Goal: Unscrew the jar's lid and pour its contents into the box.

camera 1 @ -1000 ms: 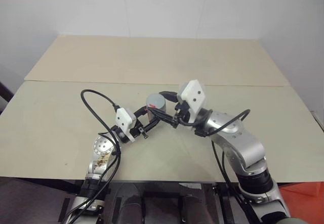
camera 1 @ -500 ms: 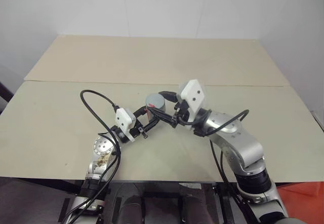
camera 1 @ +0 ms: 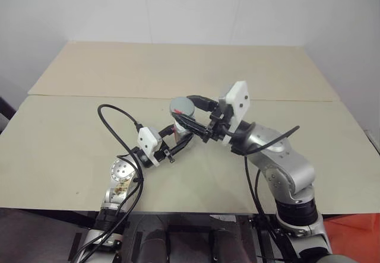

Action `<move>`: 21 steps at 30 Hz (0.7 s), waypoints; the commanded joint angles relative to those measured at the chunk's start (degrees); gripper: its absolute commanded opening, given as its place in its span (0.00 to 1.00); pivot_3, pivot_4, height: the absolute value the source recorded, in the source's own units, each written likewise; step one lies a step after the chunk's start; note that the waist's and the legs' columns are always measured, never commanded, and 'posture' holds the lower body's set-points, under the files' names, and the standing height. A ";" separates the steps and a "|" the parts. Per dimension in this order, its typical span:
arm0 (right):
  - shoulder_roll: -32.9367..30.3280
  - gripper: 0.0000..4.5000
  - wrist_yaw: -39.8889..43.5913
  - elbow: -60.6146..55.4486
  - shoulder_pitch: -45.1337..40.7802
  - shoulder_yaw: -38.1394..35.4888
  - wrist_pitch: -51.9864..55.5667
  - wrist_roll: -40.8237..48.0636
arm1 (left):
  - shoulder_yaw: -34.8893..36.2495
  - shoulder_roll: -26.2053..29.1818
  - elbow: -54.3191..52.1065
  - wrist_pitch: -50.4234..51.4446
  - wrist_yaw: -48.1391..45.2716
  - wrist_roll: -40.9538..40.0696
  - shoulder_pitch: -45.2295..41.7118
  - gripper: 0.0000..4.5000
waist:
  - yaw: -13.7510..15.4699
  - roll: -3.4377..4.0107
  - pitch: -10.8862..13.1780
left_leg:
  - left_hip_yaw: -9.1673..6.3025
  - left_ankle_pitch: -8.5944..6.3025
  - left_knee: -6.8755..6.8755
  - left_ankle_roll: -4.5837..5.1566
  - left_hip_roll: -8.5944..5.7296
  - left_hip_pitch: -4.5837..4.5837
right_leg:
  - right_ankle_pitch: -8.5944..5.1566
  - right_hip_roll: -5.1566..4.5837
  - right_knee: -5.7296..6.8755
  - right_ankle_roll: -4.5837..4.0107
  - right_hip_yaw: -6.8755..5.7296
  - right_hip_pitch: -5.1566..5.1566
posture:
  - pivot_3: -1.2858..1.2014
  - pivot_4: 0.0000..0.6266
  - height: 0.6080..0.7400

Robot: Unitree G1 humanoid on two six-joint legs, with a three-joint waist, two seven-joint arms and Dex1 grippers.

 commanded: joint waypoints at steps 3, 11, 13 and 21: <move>-5.29 0.62 -4.62 -1.33 0.62 -7.32 2.48 -1.66 | 0.18 0.19 -1.92 -0.48 0.51 -0.18 -0.49 0.43 | 0.28 0.00 0.00 | 0.00 0.00 0.01 0.00 -0.01 -0.01 | 0.00 -0.02 -0.01 0.00 0.00 0.01 | 0.52 0.24 1.00; -20.88 0.62 -5.62 -2.55 11.83 -12.44 13.27 -5.63 | 0.69 0.51 -1.74 -0.23 1.22 -0.36 -1.38 0.43 | 0.57 0.00 0.00 | 0.01 0.00 -0.05 0.00 -0.03 -0.04 | -0.01 -0.04 -0.08 0.00 -0.01 -0.01 | 0.52 0.24 1.00; -22.76 0.62 -5.91 -2.26 15.70 -13.08 16.45 -5.66 | 0.82 0.58 -1.14 -0.19 1.31 -0.32 -2.02 0.43 | 0.60 -0.01 0.00 | 0.02 0.00 -0.04 0.00 -0.04 -0.03 | -0.01 -0.04 -0.08 0.00 0.00 0.00 | 0.52 0.24 1.00; -20.07 0.62 -8.65 -1.66 19.65 -12.38 23.64 -4.75 | 1.26 1.29 1.49 1.01 2.67 0.93 -4.78 0.43 | -0.02 -0.01 0.00 | 0.02 0.00 -0.01 0.00 -0.03 0.01 | 0.00 -0.01 -0.07 0.01 0.05 0.02 | 0.52 0.24 1.00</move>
